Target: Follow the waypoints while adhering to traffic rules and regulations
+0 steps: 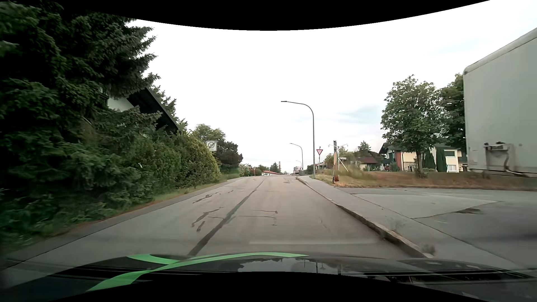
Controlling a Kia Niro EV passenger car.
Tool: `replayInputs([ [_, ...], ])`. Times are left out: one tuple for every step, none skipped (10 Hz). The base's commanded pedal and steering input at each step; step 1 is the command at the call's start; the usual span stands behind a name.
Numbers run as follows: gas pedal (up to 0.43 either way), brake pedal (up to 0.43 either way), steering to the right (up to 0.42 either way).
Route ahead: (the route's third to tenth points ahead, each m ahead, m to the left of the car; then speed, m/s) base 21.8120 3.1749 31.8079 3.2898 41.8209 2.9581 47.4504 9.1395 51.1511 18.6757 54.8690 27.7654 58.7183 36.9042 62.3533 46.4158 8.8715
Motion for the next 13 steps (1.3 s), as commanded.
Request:
replayInputs([
  [0.02,0.0,-0.001],
  [0.008,0.0,-0.001],
  [0.0,0.0,-0.001],
  [0.0,0.0,-0.001],
  [0.0,0.0,-0.001],
  [0.0,0.0,-0.001],
  [0.0,0.0,-0.001],
  [0.0,0.0,-0.001],
  [0.0,0.0,-0.001],
  [0.0,0.0,-0.001],
  [0.0,0.0,-0.001],
  [0.0,0.0,-0.001],
  [0.0,0.0,-0.001],
])
